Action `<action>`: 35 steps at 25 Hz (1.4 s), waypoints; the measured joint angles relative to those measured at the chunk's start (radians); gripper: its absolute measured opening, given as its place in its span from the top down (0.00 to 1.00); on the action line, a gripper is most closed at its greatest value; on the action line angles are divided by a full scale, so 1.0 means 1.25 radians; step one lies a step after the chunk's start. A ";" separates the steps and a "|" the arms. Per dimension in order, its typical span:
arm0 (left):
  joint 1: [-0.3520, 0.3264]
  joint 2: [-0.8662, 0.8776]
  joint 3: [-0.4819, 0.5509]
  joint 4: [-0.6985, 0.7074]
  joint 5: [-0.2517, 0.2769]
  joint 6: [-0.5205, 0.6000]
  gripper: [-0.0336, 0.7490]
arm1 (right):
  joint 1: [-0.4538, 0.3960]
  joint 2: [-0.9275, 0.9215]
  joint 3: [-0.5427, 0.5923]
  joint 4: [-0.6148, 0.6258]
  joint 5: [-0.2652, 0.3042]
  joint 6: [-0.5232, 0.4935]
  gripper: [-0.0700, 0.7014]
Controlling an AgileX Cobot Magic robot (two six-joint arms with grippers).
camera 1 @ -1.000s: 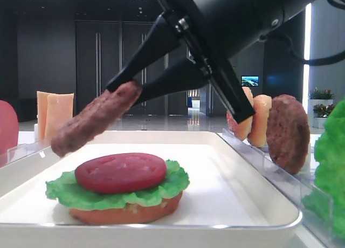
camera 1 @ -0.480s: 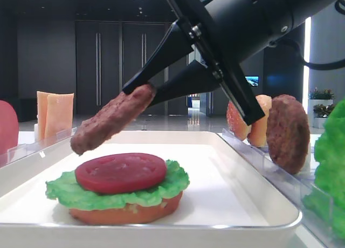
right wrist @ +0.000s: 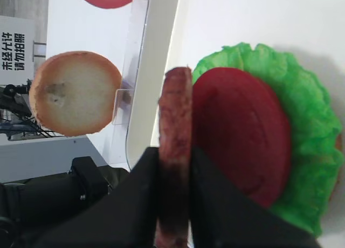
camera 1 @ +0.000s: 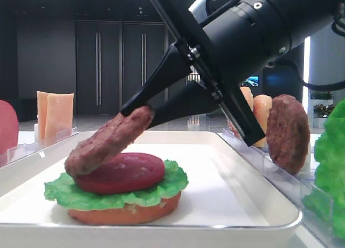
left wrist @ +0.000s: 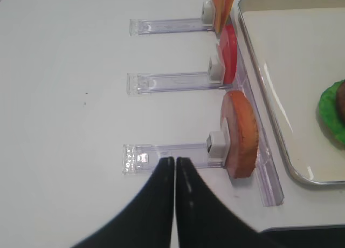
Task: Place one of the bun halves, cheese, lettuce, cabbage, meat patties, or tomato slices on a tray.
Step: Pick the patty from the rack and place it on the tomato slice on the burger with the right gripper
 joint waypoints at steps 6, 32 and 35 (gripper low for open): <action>0.000 0.000 0.000 0.000 0.000 0.000 0.96 | -0.001 0.001 0.000 0.005 0.004 0.000 0.77; 0.000 0.000 0.000 0.000 0.000 0.000 0.96 | -0.001 0.002 0.000 0.002 -0.040 0.034 0.30; 0.000 0.000 0.000 0.000 0.000 0.000 0.96 | -0.001 0.002 0.000 -0.014 -0.040 0.048 0.28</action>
